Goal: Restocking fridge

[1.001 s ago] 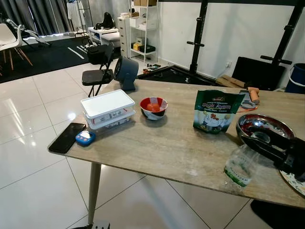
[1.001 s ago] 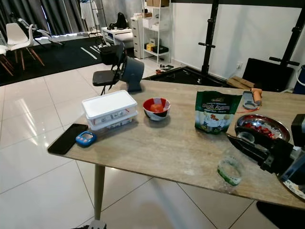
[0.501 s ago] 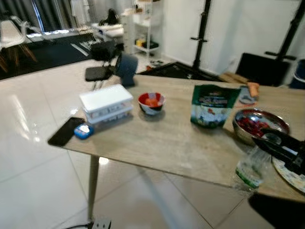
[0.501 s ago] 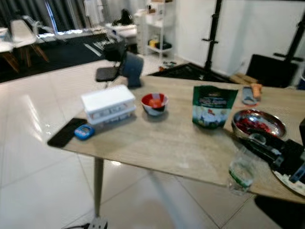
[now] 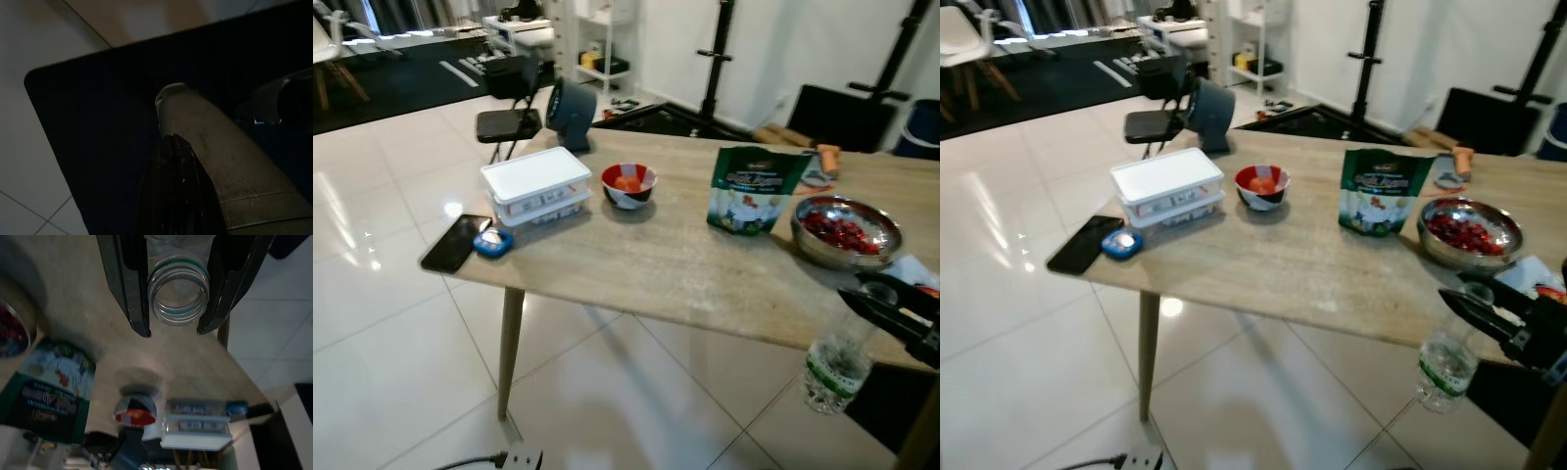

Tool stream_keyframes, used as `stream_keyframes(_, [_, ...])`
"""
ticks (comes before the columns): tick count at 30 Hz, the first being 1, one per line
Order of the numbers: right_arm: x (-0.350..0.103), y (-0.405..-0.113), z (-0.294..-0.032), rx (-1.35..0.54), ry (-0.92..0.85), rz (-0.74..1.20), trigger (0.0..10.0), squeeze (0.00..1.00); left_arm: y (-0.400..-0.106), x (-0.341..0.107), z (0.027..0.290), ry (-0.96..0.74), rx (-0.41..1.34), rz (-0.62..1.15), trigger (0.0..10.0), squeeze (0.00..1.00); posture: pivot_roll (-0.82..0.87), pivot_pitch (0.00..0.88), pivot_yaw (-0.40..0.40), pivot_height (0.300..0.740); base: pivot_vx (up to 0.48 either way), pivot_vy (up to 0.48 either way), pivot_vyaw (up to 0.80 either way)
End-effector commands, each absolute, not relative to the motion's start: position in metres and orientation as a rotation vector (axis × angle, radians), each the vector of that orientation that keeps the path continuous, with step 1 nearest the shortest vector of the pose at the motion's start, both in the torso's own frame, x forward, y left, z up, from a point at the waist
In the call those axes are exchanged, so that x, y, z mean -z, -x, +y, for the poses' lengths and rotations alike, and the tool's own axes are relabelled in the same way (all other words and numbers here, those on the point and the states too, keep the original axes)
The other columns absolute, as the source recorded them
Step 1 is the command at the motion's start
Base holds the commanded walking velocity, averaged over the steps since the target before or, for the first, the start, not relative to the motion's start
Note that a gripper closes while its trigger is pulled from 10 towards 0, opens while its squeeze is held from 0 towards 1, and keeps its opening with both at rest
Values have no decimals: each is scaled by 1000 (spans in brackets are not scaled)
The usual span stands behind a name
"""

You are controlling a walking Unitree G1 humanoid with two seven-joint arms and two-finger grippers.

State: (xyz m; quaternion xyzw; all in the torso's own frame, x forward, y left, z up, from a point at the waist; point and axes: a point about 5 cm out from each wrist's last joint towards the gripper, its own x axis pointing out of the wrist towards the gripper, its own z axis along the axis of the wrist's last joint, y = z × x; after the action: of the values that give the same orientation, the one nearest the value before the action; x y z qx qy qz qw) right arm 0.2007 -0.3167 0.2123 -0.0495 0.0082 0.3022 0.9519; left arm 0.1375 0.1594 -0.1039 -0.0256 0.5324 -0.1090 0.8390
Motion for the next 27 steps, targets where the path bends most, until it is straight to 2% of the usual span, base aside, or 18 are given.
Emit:
stream_keyframes(1, [-205, -200, -319, -598, 95, 34, 10000, 0, -123, 109, 158, 66, 239, 1183, 10000, 0, -138, 0, 11, 740, -326, 0, 0])
stream_keyframes(6, [-196, -199, -325, -554, 73, 41, 10000, 0, -122, 109, 158, 68, 240, 1184, 10000, 0, -141, 0, 15, 740, -325, 0, 0])
stream_keyframes(9, [-167, -200, -343, -409, 44, 117, 10000, 0, -122, 109, 158, 68, 242, 1185, 10000, 0, -144, 0, 17, 740, -324, 0, 0])
stream_keyframes(13, [-145, -199, -354, -311, 17, 176, 10000, 0, -123, 109, 158, 67, 243, 1184, 10000, 0, -144, 0, 17, 740, -322, 0, 0])
stream_keyframes(16, [-114, -197, -366, -157, -19, 250, 10000, 0, -124, 109, 157, 67, 244, 1180, 10000, 0, -149, 0, 19, 740, -301, 0, 0])
stream_keyframes(18, [-88, -195, -377, 11, -62, 302, 10000, 0, -126, 108, 157, 69, 241, 1176, 10000, 0, -153, 0, 20, 740, 0, 0, 0])
stream_keyframes(19, [-88, -195, -377, 11, -62, 302, 10000, 0, -126, 108, 157, 69, 241, 1176, 10000, 0, -153, 0, 20, 740, 0, 0, 0])
stream_keyframes(21, [-63, -190, -384, 161, -120, 339, 10000, 0, -127, 108, 157, 71, 235, 1169, 10000, 0, -154, 0, 20, 740, 0, 0, 0])
stream_keyframes(25, [-36, -181, -383, 292, -184, 393, 10000, 0, -128, 107, 157, 75, 232, 1166, 10000, 0, -158, 0, 23, 740, 0, 0, 0])
stream_keyframes(27, [-17, -172, -380, 375, -229, 446, 10000, 0, -129, 107, 156, 74, 233, 1166, 10000, 0, -154, 0, 20, 740, 0, 0, -781])
